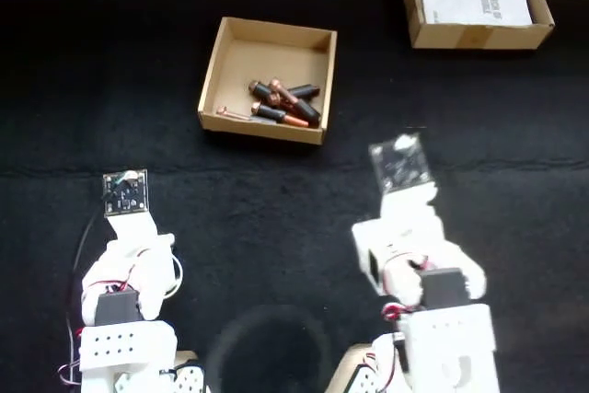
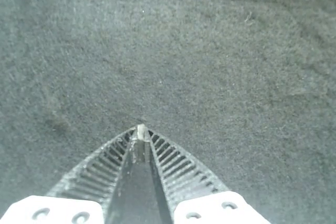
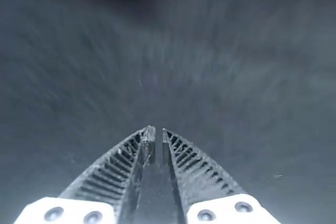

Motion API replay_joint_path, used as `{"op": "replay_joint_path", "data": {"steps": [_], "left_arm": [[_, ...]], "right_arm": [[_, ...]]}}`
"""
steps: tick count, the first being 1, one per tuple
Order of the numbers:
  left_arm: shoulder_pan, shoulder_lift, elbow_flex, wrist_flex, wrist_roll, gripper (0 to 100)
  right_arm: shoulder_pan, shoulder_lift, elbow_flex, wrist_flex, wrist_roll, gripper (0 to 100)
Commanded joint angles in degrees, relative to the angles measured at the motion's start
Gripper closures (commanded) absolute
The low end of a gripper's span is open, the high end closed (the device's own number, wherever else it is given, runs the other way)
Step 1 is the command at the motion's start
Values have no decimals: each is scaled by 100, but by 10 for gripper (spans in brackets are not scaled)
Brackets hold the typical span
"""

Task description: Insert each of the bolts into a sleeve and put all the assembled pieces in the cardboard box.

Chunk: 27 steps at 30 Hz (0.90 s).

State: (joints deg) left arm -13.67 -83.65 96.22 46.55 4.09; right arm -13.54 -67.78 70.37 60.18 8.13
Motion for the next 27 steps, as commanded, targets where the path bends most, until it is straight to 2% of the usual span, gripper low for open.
{"op": "replay_joint_path", "data": {"steps": [1,5,8,12,19,23,26,27], "left_arm": [[57,40,92,88,-26,991],[57,40,-171,1090,-26,991],[84,40,-251,1653,-26,991],[84,40,-259,1670,-26,991],[84,40,-259,1679,-26,991],[84,40,-259,1714,-26,991],[84,40,-330,2356,-35,991],[84,40,-330,2347,-35,991]], "right_arm": [[66,-101,1552,-611,-35,984],[75,-101,2290,-602,-53,984],[84,-101,2510,-576,-484,984],[84,-110,2510,-312,-1257,984],[57,-110,2510,-312,-1301,984],[57,-110,2510,-312,-1609,984],[4,-110,2510,-312,-1653,984],[-4,-110,2510,-312,-1653,984]]}}
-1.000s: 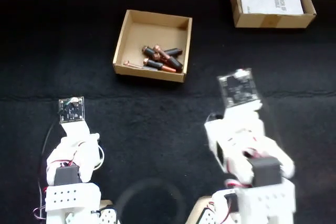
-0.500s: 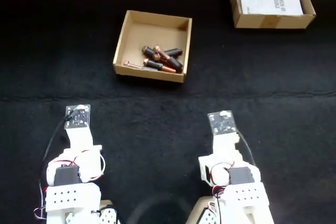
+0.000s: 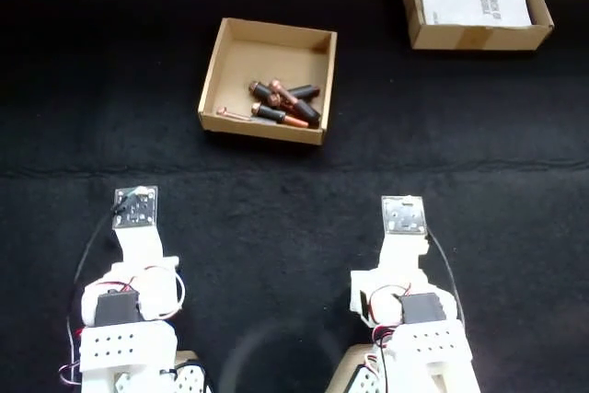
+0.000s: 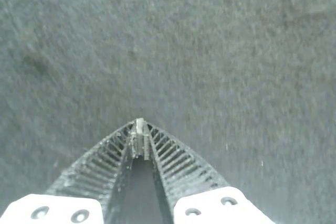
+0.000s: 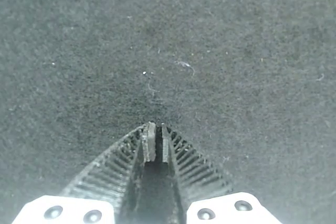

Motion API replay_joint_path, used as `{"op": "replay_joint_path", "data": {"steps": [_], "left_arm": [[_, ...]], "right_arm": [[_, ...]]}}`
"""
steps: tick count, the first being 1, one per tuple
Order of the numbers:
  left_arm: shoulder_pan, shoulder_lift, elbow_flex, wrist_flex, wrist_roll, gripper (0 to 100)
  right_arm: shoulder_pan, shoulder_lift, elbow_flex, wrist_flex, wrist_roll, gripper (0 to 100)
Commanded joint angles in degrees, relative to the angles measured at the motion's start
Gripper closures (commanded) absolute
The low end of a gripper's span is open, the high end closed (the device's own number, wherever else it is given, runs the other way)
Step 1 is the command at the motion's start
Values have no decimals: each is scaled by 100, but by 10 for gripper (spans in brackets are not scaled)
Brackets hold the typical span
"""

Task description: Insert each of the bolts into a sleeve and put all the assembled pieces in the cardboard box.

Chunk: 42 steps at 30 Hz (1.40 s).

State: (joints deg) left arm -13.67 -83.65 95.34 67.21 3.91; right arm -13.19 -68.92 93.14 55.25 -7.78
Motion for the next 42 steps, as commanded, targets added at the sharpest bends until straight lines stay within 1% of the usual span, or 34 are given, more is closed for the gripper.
{"op": "replay_joint_path", "data": {"steps": [1,17,19,23,28,32,37,42], "left_arm": [[84,40,-233,273,-18,991],[84,40,-233,264,0,991],[84,40,-233,264,0,991],[84,40,-233,264,0,991],[84,40,-233,264,0,991],[84,40,-233,264,0,991],[66,40,-233,264,0,991],[57,40,-233,264,0,991]], "right_arm": [[-40,4,233,180,-62,985],[-31,4,233,180,-35,992],[145,-84,268,180,-53,992],[752,-1077,497,180,-44,991],[1200,-2712,1042,163,-35,991],[1534,-3644,1068,523,-35,991],[1604,-3442,1068,1446,-35,991],[1596,-3451,1033,1455,-35,991]]}}
